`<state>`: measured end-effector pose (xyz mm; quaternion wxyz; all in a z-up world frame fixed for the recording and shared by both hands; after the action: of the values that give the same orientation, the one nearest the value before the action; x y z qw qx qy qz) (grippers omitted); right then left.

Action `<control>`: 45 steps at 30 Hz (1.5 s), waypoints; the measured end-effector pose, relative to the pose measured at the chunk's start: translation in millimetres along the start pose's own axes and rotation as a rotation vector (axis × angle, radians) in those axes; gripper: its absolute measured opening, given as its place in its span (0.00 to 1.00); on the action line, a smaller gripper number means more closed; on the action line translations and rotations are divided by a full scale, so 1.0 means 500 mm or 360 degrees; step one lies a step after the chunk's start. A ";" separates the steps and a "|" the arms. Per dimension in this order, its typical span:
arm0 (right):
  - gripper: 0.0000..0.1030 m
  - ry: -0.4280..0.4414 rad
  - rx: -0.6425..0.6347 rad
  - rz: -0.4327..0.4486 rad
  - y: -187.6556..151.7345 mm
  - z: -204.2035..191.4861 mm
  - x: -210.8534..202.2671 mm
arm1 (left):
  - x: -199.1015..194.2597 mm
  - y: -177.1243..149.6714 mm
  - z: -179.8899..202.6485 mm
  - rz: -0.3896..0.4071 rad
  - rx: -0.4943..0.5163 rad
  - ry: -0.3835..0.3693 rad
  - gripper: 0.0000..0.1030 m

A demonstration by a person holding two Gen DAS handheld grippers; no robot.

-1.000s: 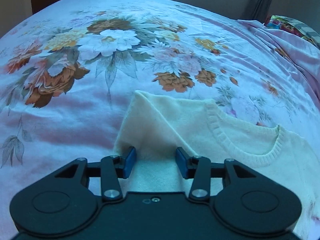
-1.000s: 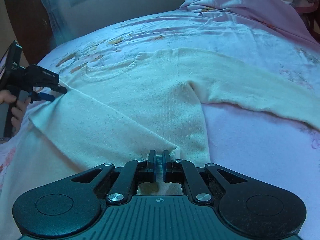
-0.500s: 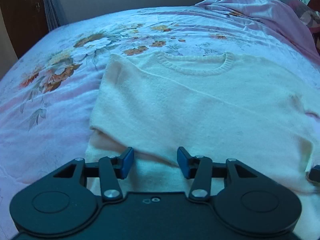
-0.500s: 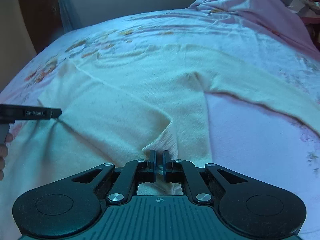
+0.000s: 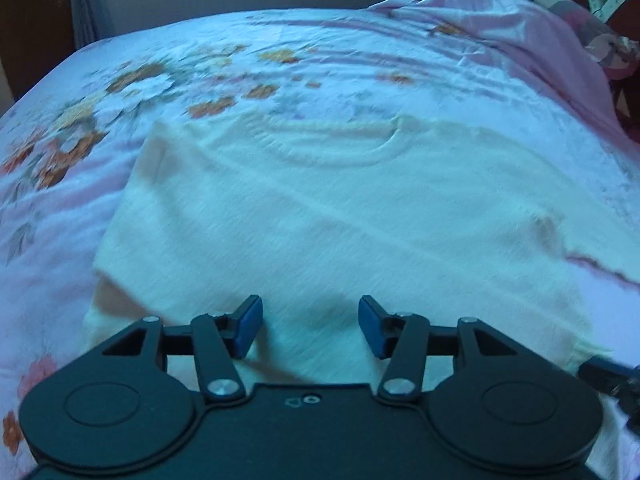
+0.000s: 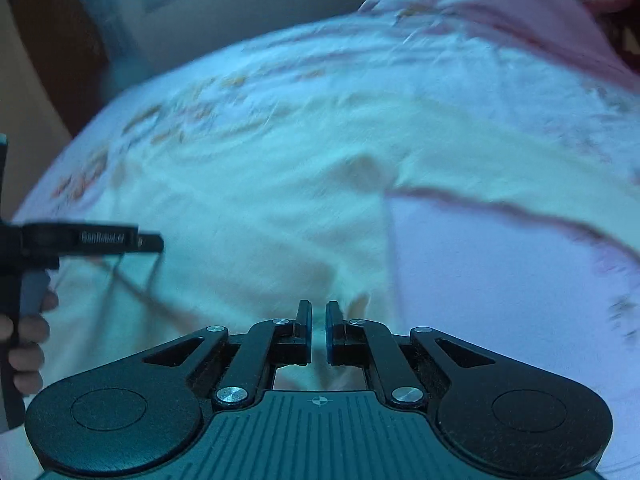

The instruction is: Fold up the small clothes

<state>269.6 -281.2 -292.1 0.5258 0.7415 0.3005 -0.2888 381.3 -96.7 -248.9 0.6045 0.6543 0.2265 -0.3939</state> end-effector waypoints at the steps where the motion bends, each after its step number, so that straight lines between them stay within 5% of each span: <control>1: 0.04 -0.0046 0.0028 0.0032 0.017 0.030 -0.015 | 0.007 0.014 0.011 0.0000 0.0002 0.0000 0.48; 9: 0.05 -0.0347 0.0487 0.0000 0.047 0.328 -0.037 | 0.095 0.070 0.068 -0.0056 -0.0123 0.0000 0.48; 13: 0.05 -0.0452 0.0708 0.0018 0.043 0.452 -0.070 | 0.112 0.072 0.080 -0.0065 -0.0158 0.0063 0.57; 21: 0.09 -0.0402 0.1067 0.0074 0.056 0.551 -0.092 | 0.119 0.076 0.096 -0.0066 -0.0123 0.0079 0.66; 23: 0.33 -0.0401 0.1083 0.0096 0.056 0.560 -0.104 | 0.120 0.077 0.093 -0.0076 -0.0116 0.0067 0.66; 24: 0.63 -0.0409 0.1081 0.0113 0.055 0.564 -0.116 | 0.120 0.077 0.091 -0.0081 -0.0116 0.0062 0.66; 25: 0.76 -0.0437 0.1071 0.0143 0.053 0.568 -0.130 | 0.121 0.077 0.089 -0.0083 -0.0117 0.0064 0.67; 29: 0.73 -0.0556 0.1035 0.0158 0.054 0.589 -0.133 | 0.128 0.073 0.095 -0.0076 -0.0087 0.0115 0.69; 31: 0.54 -0.0592 0.1065 0.0143 0.050 0.607 -0.121 | 0.129 0.072 0.098 -0.0078 -0.0071 0.0140 0.69; 36: 0.30 -0.0641 0.1108 0.0178 0.064 0.635 -0.097 | 0.134 0.075 0.099 -0.0117 -0.0077 0.0177 0.69; 38: 0.07 -0.0613 0.1074 0.0175 0.075 0.632 -0.085 | 0.137 0.072 0.103 -0.0118 -0.0056 0.0214 0.69; 41: 0.06 -0.0588 0.1077 0.0213 0.095 0.622 -0.081 | 0.137 0.069 0.114 -0.0112 -0.0010 0.0275 0.69; 45: 0.06 -0.0390 0.0955 0.0370 0.169 0.538 -0.097 | 0.141 0.074 0.116 -0.0135 0.0006 0.0302 0.69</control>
<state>271.0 -567.0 -280.4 0.3459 0.8521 0.0505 -0.3895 437.3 -171.9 -279.4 0.5619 0.6796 0.3094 -0.3558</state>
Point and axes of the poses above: each gripper's, at about its wrist camera, not at the fingertips, and x roughly the way its jaws point, z to its right, y to its top, the point moved 8 cm from there along x, roughly the way its jaws point, and after that the axes turned 2 degrees about -y, right-handed, at the moved point
